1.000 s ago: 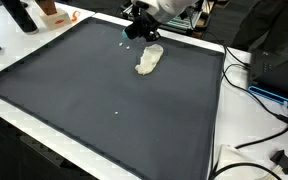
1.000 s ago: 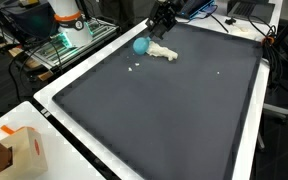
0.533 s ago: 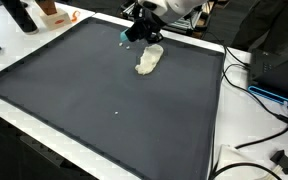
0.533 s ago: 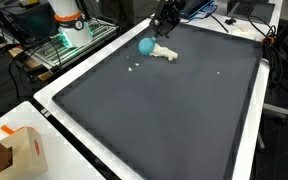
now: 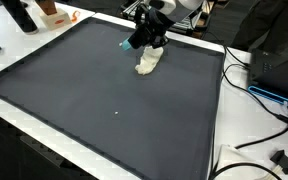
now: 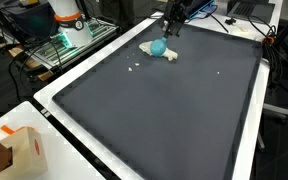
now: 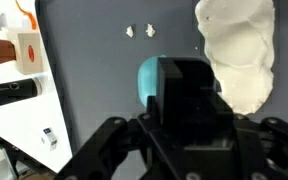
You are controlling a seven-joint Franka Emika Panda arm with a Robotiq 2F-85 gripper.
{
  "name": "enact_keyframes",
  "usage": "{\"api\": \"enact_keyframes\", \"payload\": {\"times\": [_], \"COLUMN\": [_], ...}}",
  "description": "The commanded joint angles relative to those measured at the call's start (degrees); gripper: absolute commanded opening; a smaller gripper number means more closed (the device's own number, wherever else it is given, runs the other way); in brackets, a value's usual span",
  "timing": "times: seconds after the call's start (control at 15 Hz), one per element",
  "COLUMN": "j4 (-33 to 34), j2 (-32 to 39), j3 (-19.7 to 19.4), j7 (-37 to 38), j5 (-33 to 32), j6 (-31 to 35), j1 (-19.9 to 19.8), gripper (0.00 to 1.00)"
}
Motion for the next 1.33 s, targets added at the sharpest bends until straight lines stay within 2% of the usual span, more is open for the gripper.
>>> {"api": "enact_keyframes", "payload": {"times": [0.0,0.93,1.27], "j4": [-2.21,-5.22,-6.17], "j2": [-2.24,-7.01,-8.97], "j3": [-0.41,-0.61,-0.55], "j7": [-2.08,-9.03,-11.42], "j5": [-1.34,0.99,2.53], "j6": [3.92,15.14,16.81], "j1": [0.36,-1.25,-1.96], "gripper": [0.25,0.25,0.25]}}
